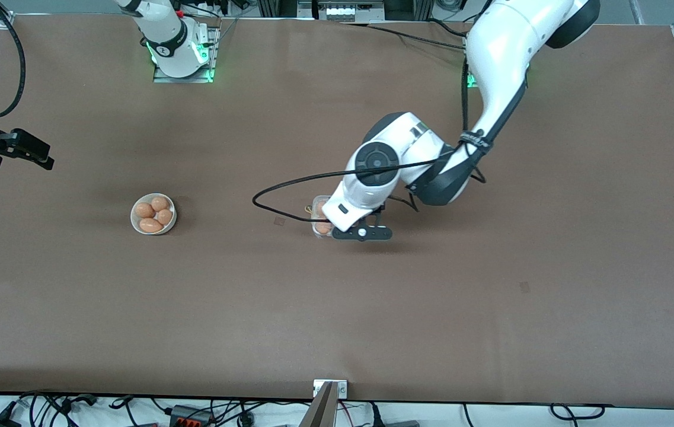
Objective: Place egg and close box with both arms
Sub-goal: 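Push the clear lid over the eggs with the left gripper, then press the lid shut on the carton with the left gripper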
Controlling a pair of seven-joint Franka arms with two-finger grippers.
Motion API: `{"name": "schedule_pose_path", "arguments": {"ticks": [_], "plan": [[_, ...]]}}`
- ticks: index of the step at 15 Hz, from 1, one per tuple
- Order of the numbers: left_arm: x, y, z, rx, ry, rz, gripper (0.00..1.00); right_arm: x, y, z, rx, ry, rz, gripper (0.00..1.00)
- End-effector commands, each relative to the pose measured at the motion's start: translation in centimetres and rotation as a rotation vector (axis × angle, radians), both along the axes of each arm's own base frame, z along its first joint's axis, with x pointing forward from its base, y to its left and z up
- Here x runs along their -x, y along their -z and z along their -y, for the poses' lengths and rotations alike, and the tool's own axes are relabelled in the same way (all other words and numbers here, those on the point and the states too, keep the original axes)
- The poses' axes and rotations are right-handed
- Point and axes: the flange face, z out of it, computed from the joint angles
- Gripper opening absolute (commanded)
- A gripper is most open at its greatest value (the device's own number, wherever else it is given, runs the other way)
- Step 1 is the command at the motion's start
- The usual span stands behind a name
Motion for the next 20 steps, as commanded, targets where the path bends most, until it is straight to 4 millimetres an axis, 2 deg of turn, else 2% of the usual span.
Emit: {"name": "schedule_pose_path", "arguments": {"ticks": [1, 4, 6, 10, 12, 20], "plan": [[0.7, 0.5, 1.3, -0.007, -0.011, 0.011, 0.0, 0.3, -0.5, 0.0, -0.006, 0.002, 0.005, 1.0], [1.2, 1.6, 2.5, 0.012, -0.048, 0.021, 0.0, 0.3, -0.5, 0.0, -0.003, 0.001, 0.007, 1.0], [1.4, 3.1, 3.6, 0.037, -0.085, 0.031, 0.0, 0.2, -0.4, 0.0, -0.003, 0.001, 0.007, 1.0], [2.1, 3.2, 4.8, 0.041, -0.087, 0.058, 0.0, 0.2, -0.4, 0.0, -0.003, 0.001, 0.008, 1.0], [1.3, 3.8, 4.8, 0.056, -0.092, 0.13, 0.0, 0.2, -0.4, 0.0, -0.003, 0.001, 0.01, 1.0], [0.9, 5.7, 4.9, 0.037, -0.043, 0.201, 0.0, 0.2, -0.4, 0.0, -0.003, 0.001, 0.01, 1.0]]}}
